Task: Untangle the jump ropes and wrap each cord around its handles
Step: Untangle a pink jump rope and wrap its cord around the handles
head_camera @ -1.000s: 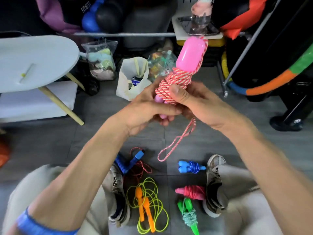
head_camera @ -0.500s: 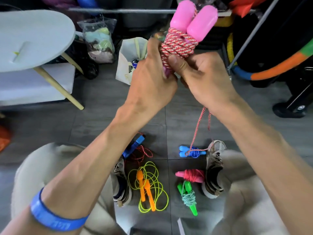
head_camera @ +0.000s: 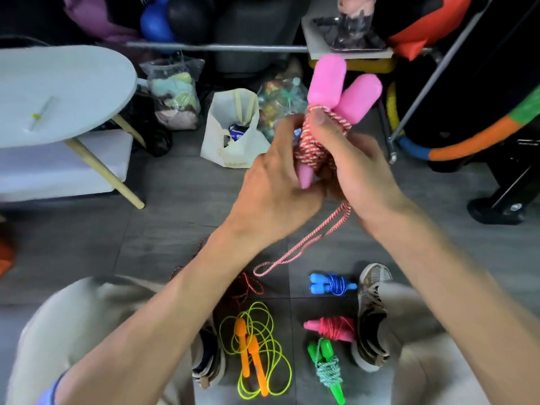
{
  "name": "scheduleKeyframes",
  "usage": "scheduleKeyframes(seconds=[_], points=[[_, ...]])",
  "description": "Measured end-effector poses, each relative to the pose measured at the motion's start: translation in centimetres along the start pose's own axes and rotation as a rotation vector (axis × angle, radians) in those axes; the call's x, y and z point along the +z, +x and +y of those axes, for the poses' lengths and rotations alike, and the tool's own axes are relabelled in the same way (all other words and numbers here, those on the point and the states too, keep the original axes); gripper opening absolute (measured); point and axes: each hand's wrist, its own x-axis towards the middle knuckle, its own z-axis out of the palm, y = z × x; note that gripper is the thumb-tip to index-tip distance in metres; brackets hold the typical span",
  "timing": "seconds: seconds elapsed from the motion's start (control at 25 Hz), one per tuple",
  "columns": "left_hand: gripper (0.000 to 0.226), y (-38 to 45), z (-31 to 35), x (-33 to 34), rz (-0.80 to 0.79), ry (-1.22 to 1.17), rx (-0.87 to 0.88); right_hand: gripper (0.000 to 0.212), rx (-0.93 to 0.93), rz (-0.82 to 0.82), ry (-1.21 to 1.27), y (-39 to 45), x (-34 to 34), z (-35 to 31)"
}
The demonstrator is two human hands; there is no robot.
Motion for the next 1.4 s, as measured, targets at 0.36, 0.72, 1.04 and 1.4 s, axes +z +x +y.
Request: scheduleKeyframes(seconds=[0.36, 0.72, 1.04, 1.4], points=[[0.04, -1.0, 0.8, -1.4, -0.139, -0.223, -0.077, 0.066, 0.017, -0.366, -0.143, 0.1, -1.8, 1.1], [0.052, -1.2, 0.8, 0.3, 0.082, 0.827, -0.04, 0.051, 0.06, -0.216, -0.283, -0.6, -1.2, 0.7], [0.042, 0.2, 0.9, -2.0, -0.439, -0.628, -0.328, 0.023, -0.041, -0.465, -0.097, -1.0, -3.3, -0.9], [0.032, 0.1, 1.2, -0.3, -0.012, -0.04, -0.094, 0.05, -0.129, -0.299, -0.459, -0.6, -3.9, -1.0]])
